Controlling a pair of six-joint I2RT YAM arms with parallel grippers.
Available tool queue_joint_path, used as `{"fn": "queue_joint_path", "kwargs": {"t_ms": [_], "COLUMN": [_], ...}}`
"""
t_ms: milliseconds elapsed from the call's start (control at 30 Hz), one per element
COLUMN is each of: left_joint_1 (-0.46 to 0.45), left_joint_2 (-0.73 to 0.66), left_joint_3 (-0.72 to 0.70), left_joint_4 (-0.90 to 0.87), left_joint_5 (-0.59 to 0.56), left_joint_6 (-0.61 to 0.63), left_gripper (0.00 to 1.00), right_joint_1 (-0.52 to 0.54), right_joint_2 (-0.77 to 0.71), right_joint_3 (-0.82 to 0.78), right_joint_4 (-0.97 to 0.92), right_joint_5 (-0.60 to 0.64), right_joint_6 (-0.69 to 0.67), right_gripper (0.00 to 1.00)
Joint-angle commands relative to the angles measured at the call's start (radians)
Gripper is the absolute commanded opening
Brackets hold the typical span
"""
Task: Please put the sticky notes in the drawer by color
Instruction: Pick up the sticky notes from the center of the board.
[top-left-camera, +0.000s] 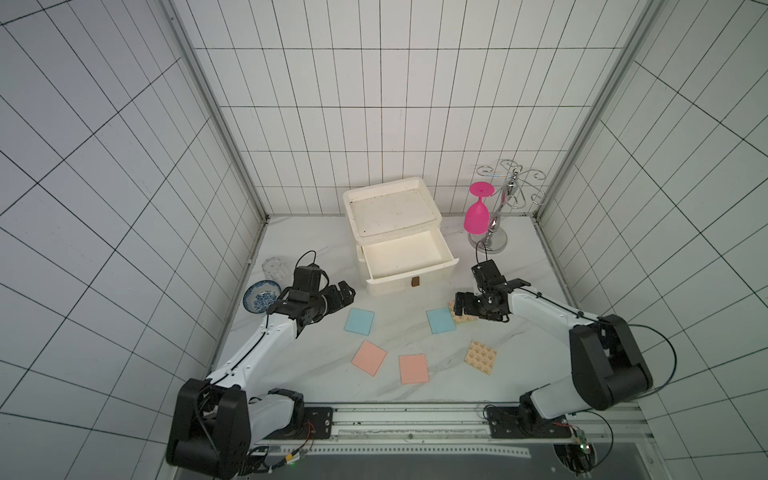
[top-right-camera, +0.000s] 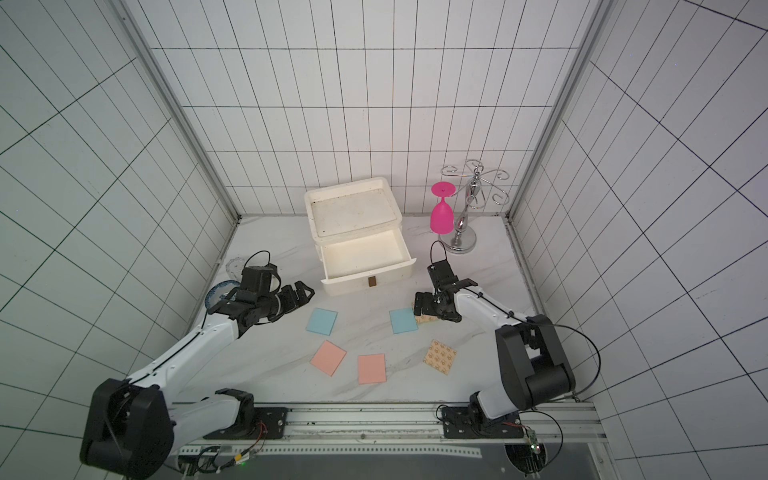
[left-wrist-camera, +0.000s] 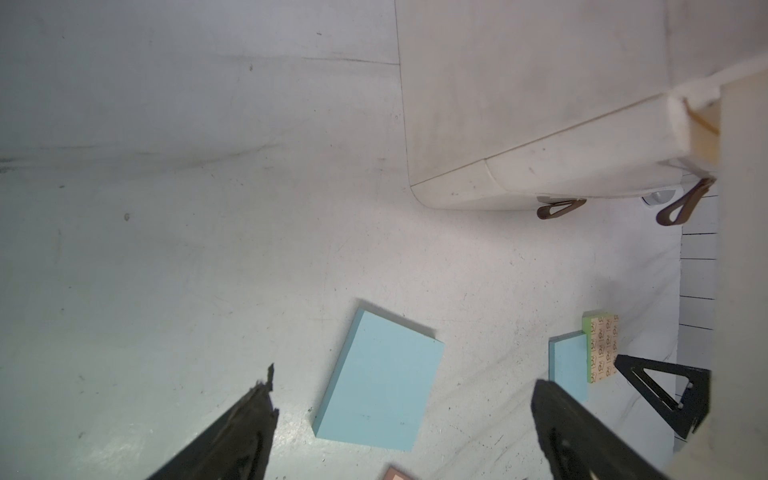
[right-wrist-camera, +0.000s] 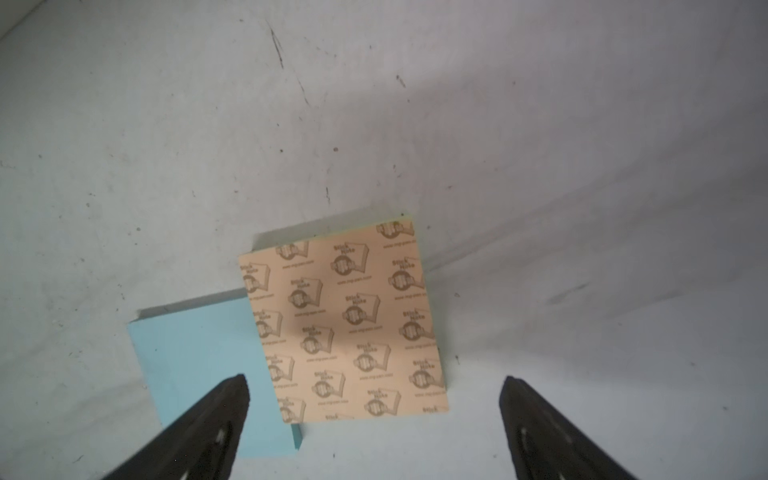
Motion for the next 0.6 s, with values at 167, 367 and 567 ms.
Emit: {"fn": "queue_joint_path", "kwargs": {"t_ms": [167,367,567], "left_joint_1": [-0.006,-0.005,-0.005], "left_joint_2": [0.002,0.019,0.008], "left_joint_3": [0.002,0.003,0.003], "left_joint_4": [0.023,0.030,0.025], "left_joint_5": [-0.038,-0.033,-0.039], "left_joint_6": [0.007,0.011,0.020], "left_gripper": [0.99,0.99,0.99], "right_joint_1": [0.028,0.110,0.139], "right_joint_2": [0.102,0.149,0.136], "right_joint_3": [0.067,0.123,0.086], "right_joint_4": [0.024,-0.045,-0.063], "right_joint_5": [0.051,0.190,0.240], "right_joint_6": [-0.001,0.026,0.092], "right_gripper": [0.99,0.99,0.99]}}
